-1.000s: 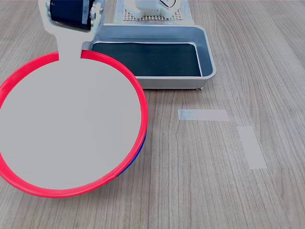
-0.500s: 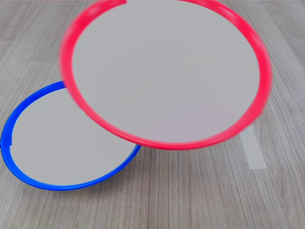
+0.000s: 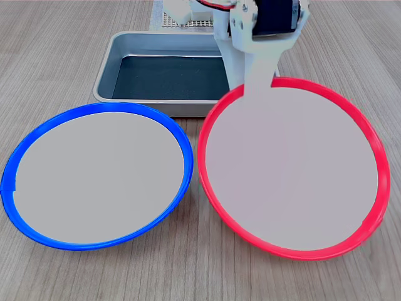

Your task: Lift the stacked dish and set it down on the table.

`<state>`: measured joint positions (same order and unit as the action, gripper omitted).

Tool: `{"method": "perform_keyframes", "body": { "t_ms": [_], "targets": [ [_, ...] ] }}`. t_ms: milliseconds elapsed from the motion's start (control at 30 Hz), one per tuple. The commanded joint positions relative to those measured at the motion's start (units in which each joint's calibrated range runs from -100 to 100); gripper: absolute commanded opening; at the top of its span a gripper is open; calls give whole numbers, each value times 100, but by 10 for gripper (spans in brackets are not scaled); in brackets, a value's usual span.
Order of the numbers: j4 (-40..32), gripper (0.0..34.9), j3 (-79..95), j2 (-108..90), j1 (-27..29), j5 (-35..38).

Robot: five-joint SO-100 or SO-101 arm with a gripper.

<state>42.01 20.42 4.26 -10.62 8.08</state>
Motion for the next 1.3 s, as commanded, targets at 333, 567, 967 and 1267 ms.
{"method": "perform_keyframes", "body": {
  "t_ms": [333, 567, 967, 1267],
  "targets": [
    [-358, 1, -98, 337, -100, 112],
    [-177, 84, 384, -64, -44, 249],
    [1548, 89, 903, -2128, 97, 249],
    [789, 1, 3188, -5454, 765, -24]
  ]
}}
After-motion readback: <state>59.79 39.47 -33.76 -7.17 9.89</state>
